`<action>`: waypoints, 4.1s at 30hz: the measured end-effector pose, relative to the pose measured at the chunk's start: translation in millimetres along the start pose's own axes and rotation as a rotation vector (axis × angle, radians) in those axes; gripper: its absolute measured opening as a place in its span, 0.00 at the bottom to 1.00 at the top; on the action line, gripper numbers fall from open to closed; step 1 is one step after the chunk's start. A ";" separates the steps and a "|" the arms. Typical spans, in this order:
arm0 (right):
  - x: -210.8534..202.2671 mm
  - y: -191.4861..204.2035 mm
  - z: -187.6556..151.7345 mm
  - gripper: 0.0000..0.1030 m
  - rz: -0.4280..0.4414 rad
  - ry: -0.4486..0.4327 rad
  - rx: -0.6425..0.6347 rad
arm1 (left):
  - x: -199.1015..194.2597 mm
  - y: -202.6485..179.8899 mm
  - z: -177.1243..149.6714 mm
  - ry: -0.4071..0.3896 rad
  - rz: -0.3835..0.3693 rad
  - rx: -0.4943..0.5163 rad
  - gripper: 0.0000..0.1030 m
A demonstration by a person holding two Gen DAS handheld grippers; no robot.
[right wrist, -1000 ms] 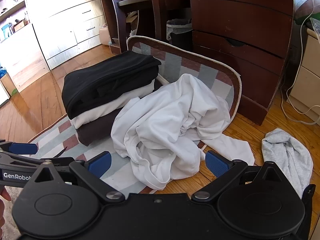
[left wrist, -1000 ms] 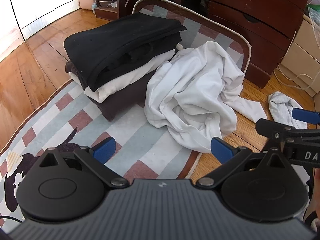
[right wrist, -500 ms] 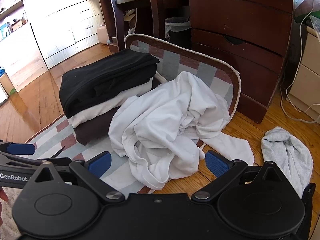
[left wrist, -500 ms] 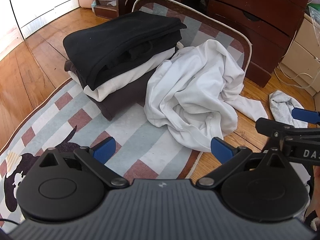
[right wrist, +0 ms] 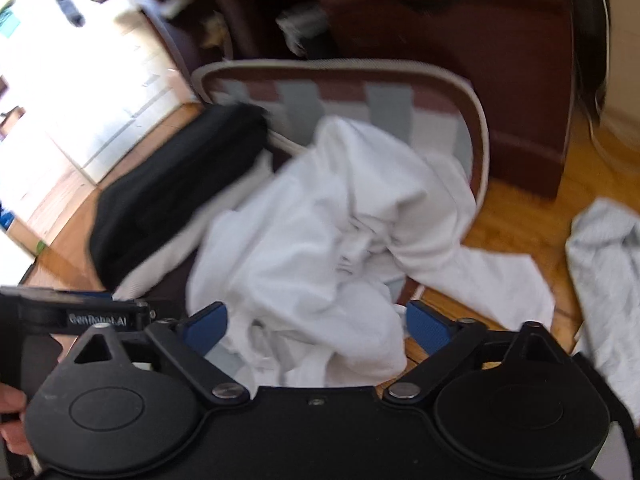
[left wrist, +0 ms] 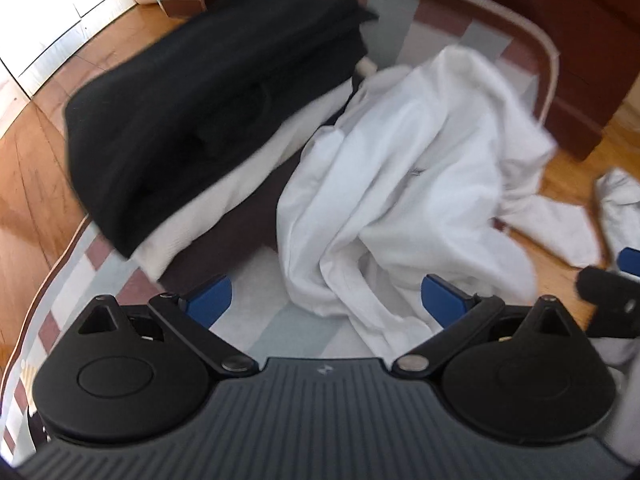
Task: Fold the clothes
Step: 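Grasp the white T-shirt with the right gripper while the left gripper grasps it too, then lift the white T-shirt off the mat with both grippers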
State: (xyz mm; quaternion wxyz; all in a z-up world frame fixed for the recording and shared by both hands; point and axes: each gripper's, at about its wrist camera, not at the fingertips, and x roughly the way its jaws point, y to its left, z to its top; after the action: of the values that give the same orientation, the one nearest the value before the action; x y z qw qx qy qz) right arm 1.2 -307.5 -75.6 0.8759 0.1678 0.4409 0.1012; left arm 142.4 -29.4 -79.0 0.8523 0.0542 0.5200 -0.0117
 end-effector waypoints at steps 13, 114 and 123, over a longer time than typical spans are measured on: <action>96.8 -70.4 66.3 0.98 -0.014 -0.128 0.161 | 73.9 14.1 -5.8 -0.199 -0.069 -0.028 0.23; 92.1 -81.8 -51.7 0.37 0.400 -0.055 0.565 | 67.7 16.1 -15.5 -0.221 -0.752 0.014 0.23; 41.6 -3.1 -37.5 0.36 0.457 -0.049 0.288 | -14.5 63.9 -55.6 -0.325 -0.719 -0.100 0.23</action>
State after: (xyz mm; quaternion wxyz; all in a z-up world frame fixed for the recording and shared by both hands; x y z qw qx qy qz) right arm -4.4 -289.2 -128.4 0.8079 0.3882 0.3802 0.2282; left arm 91.4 39.4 -86.2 0.8666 -0.1756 0.3642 -0.2924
